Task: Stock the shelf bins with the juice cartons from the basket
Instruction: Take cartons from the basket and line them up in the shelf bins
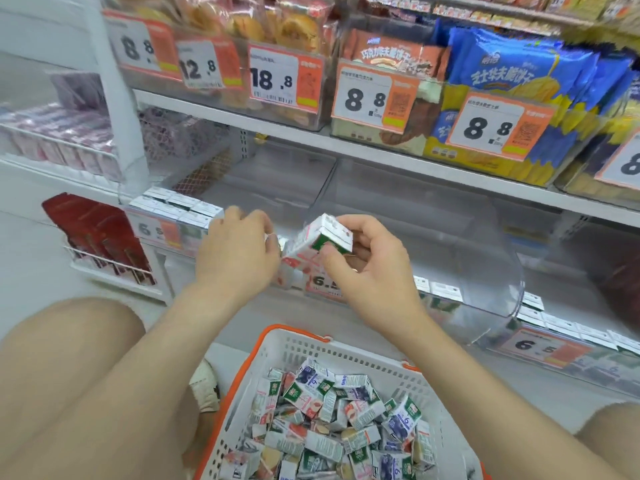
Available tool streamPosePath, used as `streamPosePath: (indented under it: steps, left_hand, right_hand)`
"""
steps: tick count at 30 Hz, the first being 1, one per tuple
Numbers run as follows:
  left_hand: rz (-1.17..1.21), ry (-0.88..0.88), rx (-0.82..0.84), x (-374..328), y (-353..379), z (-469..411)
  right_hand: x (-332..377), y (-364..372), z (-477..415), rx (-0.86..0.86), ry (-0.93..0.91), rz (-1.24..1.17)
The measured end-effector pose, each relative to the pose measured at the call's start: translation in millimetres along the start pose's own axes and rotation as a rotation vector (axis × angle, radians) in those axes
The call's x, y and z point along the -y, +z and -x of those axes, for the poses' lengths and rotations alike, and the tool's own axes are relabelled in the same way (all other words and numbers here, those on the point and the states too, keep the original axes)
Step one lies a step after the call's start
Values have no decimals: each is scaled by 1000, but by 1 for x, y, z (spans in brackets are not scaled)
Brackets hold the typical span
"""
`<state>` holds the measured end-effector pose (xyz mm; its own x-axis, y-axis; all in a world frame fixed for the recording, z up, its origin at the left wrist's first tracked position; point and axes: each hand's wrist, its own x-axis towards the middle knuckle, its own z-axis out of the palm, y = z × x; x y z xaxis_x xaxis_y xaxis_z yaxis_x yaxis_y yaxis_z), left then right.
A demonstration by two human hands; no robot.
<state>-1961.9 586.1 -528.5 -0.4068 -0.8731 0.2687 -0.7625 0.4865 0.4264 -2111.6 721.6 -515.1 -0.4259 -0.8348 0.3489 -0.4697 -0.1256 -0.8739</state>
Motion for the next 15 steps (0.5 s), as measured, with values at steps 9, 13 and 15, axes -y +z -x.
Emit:
streamPosePath:
  steps: [9, 13, 15]
  left_hand:
    - [-246, 12, 239, 65, 7, 6]
    - [-214, 30, 235, 68, 14, 19]
    - [-175, 45, 252, 70, 19, 23]
  right_hand:
    - [-12, 114, -117, 93, -220, 536]
    - [-32, 149, -148, 245, -22, 615]
    - [-40, 157, -153, 348, 20, 590]
